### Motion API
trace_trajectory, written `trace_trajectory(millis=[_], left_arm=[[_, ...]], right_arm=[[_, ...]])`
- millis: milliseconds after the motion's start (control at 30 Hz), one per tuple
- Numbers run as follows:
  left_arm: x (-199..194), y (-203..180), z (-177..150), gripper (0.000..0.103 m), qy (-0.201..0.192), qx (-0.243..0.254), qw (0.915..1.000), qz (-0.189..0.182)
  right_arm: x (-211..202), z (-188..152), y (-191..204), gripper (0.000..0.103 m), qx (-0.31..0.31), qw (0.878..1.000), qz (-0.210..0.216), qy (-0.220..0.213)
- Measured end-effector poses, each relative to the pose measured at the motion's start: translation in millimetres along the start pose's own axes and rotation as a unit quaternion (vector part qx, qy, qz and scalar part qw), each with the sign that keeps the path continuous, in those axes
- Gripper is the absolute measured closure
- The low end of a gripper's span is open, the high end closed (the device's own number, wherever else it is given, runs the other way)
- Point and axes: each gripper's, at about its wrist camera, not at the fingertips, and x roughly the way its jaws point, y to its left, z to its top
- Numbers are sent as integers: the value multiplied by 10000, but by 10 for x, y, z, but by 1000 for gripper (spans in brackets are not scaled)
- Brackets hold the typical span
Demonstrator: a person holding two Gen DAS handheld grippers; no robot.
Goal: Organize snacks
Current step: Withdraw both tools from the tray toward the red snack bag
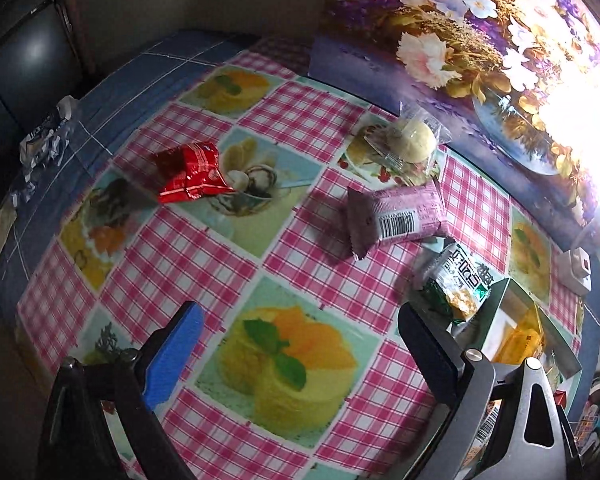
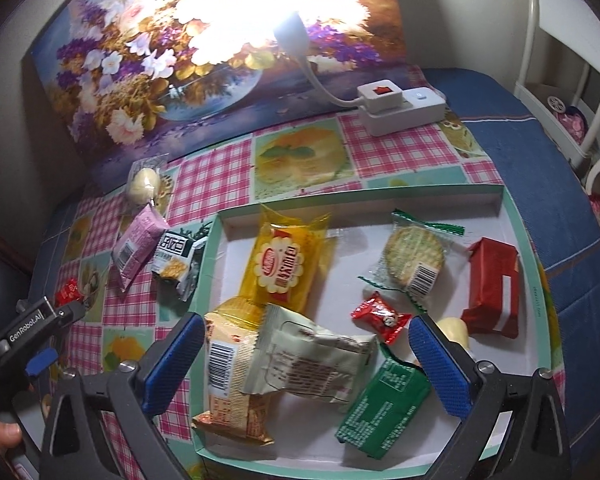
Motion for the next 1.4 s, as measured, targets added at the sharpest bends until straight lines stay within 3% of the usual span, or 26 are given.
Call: trace_trajectory(millis=[233,500,900,1167,1400], left_arm=[[63,76,38,5,26,251,9997,77],[219,342,99,5,183,76,9998,101],[410,988,435,5,120,105,9997,180],[538,1414,837,5,190,132,9993,-308],[697,1462,1137,5,384,174,9972,-616]], right_arm=[[-8,-5,85,0,-19,9994,227,-257],[38,-34,340,0,-375,9973,381,-498],[250,-82,804,0,-1082,9914,702,-232],[492,123,1159,0,-1204,9885,910,34],[739,474,1649,0,-1476,9830,1052,307]])
